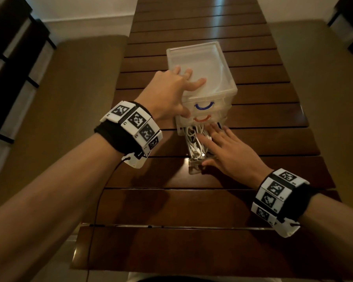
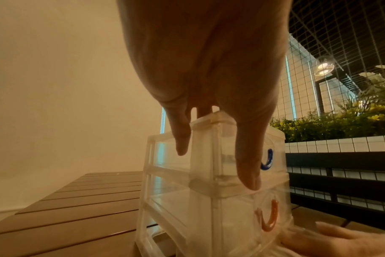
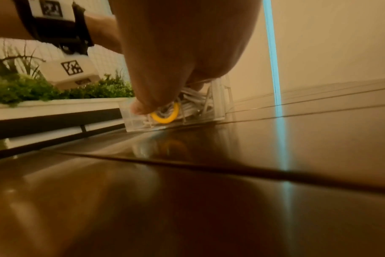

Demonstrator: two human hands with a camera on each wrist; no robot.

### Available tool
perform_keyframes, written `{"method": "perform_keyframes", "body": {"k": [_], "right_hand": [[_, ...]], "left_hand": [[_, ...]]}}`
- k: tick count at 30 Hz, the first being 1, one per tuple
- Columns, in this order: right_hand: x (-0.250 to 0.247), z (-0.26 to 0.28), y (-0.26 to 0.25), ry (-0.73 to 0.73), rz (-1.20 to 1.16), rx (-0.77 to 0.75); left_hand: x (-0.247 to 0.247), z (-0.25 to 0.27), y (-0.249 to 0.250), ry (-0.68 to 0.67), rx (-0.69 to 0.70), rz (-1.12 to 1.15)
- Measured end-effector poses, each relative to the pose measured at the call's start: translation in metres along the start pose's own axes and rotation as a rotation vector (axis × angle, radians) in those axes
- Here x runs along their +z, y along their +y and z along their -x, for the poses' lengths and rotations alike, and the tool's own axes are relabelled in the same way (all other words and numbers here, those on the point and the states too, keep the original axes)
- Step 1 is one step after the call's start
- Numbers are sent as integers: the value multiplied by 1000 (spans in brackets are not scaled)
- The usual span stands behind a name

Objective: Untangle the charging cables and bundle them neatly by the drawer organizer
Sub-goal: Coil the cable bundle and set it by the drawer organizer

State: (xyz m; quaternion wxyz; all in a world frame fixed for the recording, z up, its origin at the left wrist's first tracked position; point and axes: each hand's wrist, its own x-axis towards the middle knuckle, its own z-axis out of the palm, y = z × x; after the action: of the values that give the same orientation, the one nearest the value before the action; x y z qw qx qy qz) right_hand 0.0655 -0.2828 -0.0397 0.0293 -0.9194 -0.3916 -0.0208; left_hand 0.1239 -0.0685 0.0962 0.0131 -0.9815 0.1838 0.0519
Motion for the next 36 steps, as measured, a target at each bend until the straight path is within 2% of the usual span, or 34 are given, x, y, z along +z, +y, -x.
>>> {"method": "perform_keyframes", "body": {"k": [4, 9, 15, 17, 19, 25, 30, 33, 34, 36], "right_hand": [[1, -7, -6, -1, 79, 6], [0, -10, -16, -18, 58, 50], [-2, 8, -51, 86, 91, 58], [3, 13, -56, 47, 102, 55], [6, 15, -50, 17, 79, 10], [14, -10, -25, 58, 2, -151], [-2, -12, -18, 53, -106, -196], [-24, 7, -25, 131, -291, -79], [-32, 16, -25, 166, -368, 14], [-42, 33, -21, 213, -498, 223]], "left_hand": [[0, 0, -1, -13, 4, -1], [-2, 1, -1, -15, 9, 5], [0, 11, 6, 5, 41, 31], [1, 14, 8, 9, 50, 45], [0, 16, 8, 13, 57, 35], [0, 15, 8, 8, 67, 7], [4, 11, -2, 8, 81, 96], [18, 19, -8, 43, 134, 286], [25, 26, -9, 102, 139, 398], [44, 43, -10, 231, 45, 685]]}}
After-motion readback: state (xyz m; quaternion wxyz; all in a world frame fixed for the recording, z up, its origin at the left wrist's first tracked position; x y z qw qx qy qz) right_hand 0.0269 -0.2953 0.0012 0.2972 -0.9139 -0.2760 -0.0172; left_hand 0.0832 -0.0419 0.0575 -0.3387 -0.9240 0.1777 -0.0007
